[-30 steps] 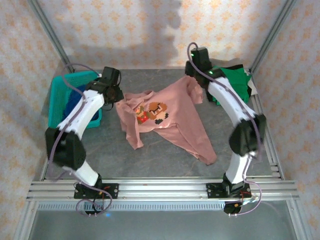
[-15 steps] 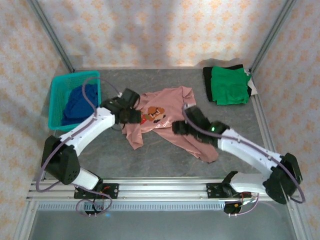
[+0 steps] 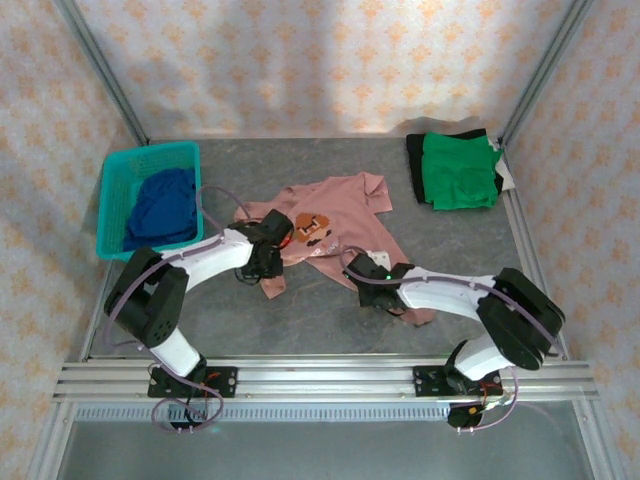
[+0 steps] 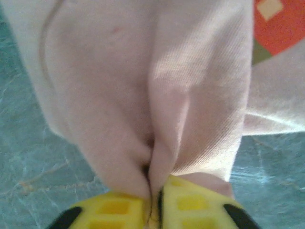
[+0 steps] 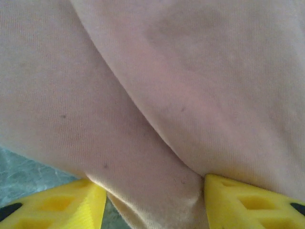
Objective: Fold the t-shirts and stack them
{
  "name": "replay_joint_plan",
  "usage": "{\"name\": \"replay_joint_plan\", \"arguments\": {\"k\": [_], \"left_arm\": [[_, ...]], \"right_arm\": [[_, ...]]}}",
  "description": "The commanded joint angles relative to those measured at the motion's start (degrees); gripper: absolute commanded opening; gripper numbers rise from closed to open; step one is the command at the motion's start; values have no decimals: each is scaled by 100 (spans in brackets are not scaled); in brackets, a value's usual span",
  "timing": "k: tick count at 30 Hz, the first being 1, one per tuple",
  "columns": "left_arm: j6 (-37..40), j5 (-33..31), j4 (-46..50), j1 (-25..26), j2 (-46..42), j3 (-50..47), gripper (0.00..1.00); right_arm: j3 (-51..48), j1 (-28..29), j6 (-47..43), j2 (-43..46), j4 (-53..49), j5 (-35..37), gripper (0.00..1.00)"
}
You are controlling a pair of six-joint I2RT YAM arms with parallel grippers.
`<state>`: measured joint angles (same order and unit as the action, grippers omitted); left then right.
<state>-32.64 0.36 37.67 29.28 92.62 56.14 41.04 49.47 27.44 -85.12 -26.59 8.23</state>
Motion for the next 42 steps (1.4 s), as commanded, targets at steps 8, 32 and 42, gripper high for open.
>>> {"name": "replay_joint_plan", "arguments": {"k": [8, 32, 42], "left_arm": [[171, -931, 1564, -314, -1953, 1656, 0], [658, -1084, 1116, -1019, -373, 2727, 0], [575, -1038, 1051, -1082, -418, 2457, 0]], "right_arm": [[1593, 3, -580, 1096, -2011, 1307, 0], [2383, -1475, -1711, 572, -31, -1610, 65], [620, 1087, -1315, -77, 754, -1392, 68]]}}
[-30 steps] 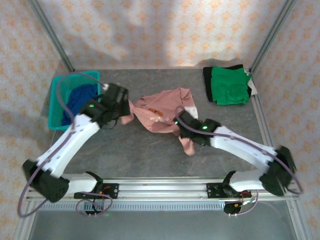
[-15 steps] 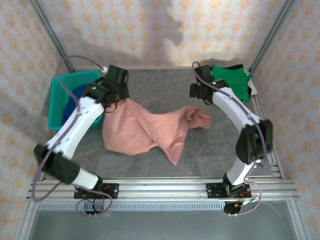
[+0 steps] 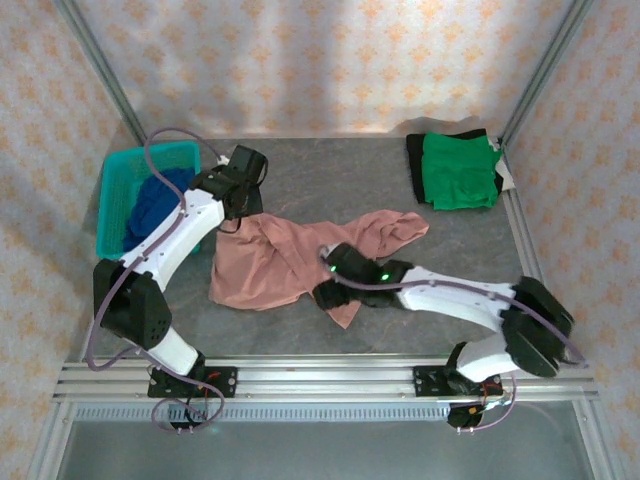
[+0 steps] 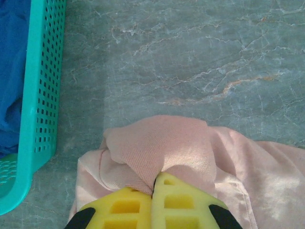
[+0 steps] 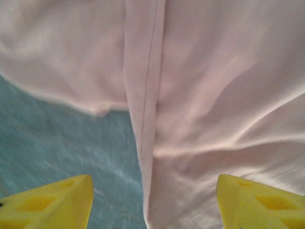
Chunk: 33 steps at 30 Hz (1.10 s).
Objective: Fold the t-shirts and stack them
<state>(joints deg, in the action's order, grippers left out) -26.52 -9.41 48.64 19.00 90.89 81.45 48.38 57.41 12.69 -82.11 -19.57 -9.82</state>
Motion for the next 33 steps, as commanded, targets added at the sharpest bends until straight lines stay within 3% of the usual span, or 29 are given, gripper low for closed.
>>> {"name": "replay_joint_plan", "arguments": {"k": [1, 5, 7, 9, 12, 14, 17, 22, 25, 28, 30, 33], "left_arm": [[-35, -61, -39, -63, -271, -92, 0], [-34, -87, -16, -82, -385, -163, 0], [-45, -81, 30, -94, -449, -171, 0], [-40, -61, 30, -97, -561, -212, 0], [-34, -28, 130, -99, -774, -93, 0], [3, 53, 317, -103, -982, 201, 0], [113, 286, 546, -99, -1422, 717, 0], [380, 0, 913, 331, -2297, 1524, 0], [375, 41, 773, 554, -2796, 1576, 0], [450, 1, 586, 578, -2735, 1632, 0], [598, -174, 501, 563, -2272, 1896, 0], [800, -46, 539, 348, -1080, 3002, 0]], "right_arm": [[-81, 427, 173, -508, -47, 615, 68], [-36, 713, 131, -1034, -300, 948, 67], [98, 801, 190, -1285, -707, 1215, 61], [115, 844, 333, -1393, -934, 1543, 45], [240, 845, 555, -1209, -1496, 2240, 12], [494, 844, 579, -685, -2024, 2852, 0], [1172, 781, 380, 478, -2682, 3598, 0], [2206, 744, -457, 2430, -2815, 3907, 0], [2747, 745, -885, 2821, -2799, 4047, 0], [3013, 564, -1445, 2678, -2339, 4352, 0], [3138, 40, -1772, 2386, -1871, 4322, 0], [3607, -1623, -1747, 1658, -1386, 3033, 0]]}}
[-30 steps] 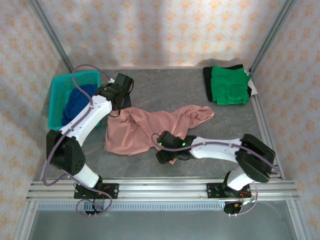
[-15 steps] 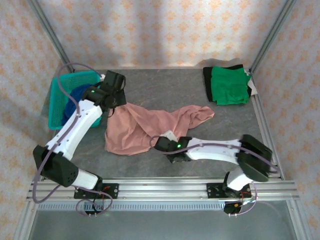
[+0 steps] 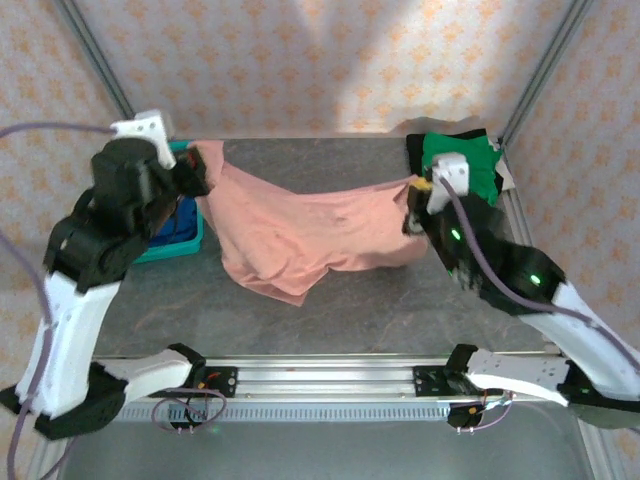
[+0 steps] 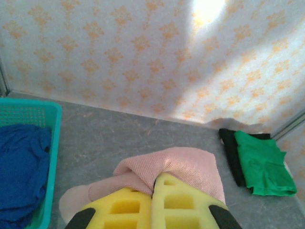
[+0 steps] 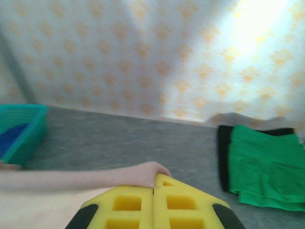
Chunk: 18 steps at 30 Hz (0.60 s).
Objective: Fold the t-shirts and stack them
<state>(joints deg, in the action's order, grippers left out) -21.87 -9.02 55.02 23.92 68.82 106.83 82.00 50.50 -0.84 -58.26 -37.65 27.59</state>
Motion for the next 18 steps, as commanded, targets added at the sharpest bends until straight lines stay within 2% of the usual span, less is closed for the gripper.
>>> {"name": "replay_joint_plan", "arguments": {"k": [1, 2, 4, 7, 8, 10, 13, 14, 16, 18], "left_arm": [[438, 11, 2, -229, 1638, 1087, 0], [525, -51, 159, -297, 2168, 1785, 0], [789, -319, 577, -379, 3287, 3486, 0], [1231, -231, 985, -508, 4867, 6181, 0], [1337, -193, 871, -528, 5143, 6601, 0], [1589, -180, 274, -529, 5016, 6314, 0], [1874, -295, -1055, -533, 4270, 4905, 0], [1951, -288, -1298, -538, 4106, 4731, 0], [2050, -227, -1342, -530, 4096, 4991, 0], [2107, -128, -1185, -530, 3899, 5424, 0]], "right_arm": [[537, -1472, -313, -1122, 542, -1140, 0], [927, -1897, -255, -1562, 552, -1455, 0], [1875, -2377, -246, -2402, 478, -1675, 0], [3417, -2722, -238, -3542, 199, -1681, 0], [3931, -2805, -210, -3860, 109, -1725, 0], [4833, -2949, -127, -4350, -159, -1824, 0], [6182, -3052, -78, -4928, -671, -1889, 0], [6623, -3084, -75, -5066, -853, -1950, 0], [7096, -3102, -99, -5160, -1059, -1943, 0], [7132, -3130, -112, -5045, -1140, -1979, 0]]}}
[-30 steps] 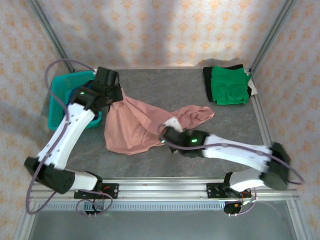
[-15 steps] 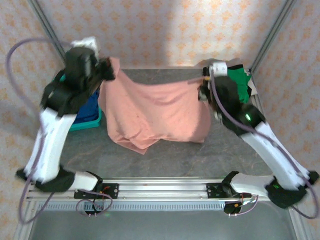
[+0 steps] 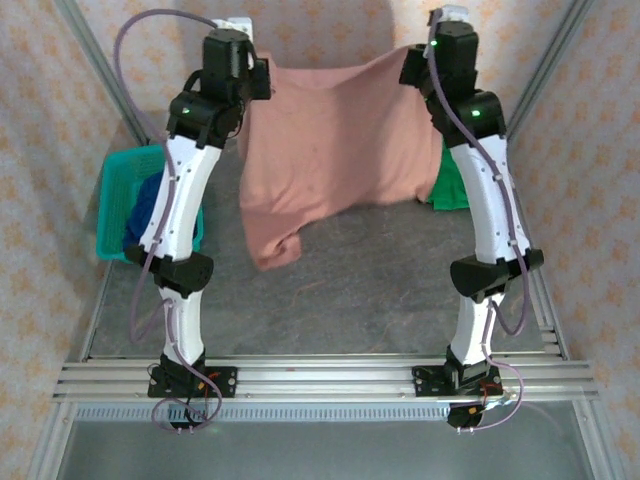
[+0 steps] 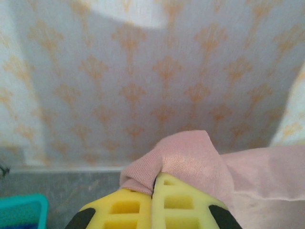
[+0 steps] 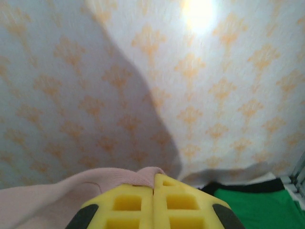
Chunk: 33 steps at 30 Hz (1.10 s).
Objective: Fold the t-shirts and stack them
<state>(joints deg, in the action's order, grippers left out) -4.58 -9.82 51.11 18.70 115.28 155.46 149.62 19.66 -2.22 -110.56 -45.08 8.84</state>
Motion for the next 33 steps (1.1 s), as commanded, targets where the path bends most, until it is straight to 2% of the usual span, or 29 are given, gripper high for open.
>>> {"name": "replay_joint_plan", "arguments": {"k": [1, 3, 5, 8, 9, 13, 16, 18, 20, 21, 23, 24, 26, 28, 29, 33], "left_arm": [[379, 4, -703, -9, -832, 635, 0], [267, 184, -463, -7, -1156, 364, 0], [105, 398, -307, 63, -1723, -625, 0], [-100, 322, -1053, 414, -3079, -3492, 0], [-293, 265, -1427, 549, -3578, -4743, 0], [-1919, 213, -1919, 812, -5307, -8224, 0], [-3314, 159, -1612, 984, -6334, -9687, 0], [-3773, 194, -1255, 1232, -6741, -10245, 0], [-4065, 286, -1016, 1453, -6988, -10659, 29], [-4187, 289, -895, 1501, -7080, -10833, 38], [-4276, 238, -800, 1505, -7200, -11071, 48], [-4252, 141, -782, 1502, -7213, -11102, 52], [-4151, -105, -753, 1498, -7103, -11023, 59], [-3972, -259, -876, 1497, -6794, -10858, 61], [-3859, -289, -933, 1496, -6573, -10751, 62], [-3304, -535, -906, 1428, -5029, -9784, 64]], "right_arm": [[247, -55, 29, 312, -449, -143, 0], [-251, -56, 70, 607, -600, -240, 0], [-1307, -54, 103, 1085, -545, -454, 0], [-3873, -56, 236, 2175, 225, -998, 0], [-4788, -51, 326, 2559, 610, -1178, 0], [-7755, -54, 881, 3872, 1352, -1674, 0], [-9305, -34, 1303, 4537, 1471, -1994, 0], [-9895, -32, 1515, 4780, 1249, -2123, 0], [-10237, -23, 1623, 4981, 865, -1888, 0], [-10336, -18, 1739, 5076, 663, -1645, 0], [-10373, -20, 1926, 5188, 365, -1492, 0], [-10309, -26, 2009, 5194, 222, -1444, 3], [-10095, -25, 2159, 5161, 8, -1463, 8], [-9863, -32, 2194, 5126, -32, -1620, 24], [-9758, -31, 2184, 5119, -21, -1719, 28], [-9342, -29, 2112, 4969, 373, -1847, 47]]}}
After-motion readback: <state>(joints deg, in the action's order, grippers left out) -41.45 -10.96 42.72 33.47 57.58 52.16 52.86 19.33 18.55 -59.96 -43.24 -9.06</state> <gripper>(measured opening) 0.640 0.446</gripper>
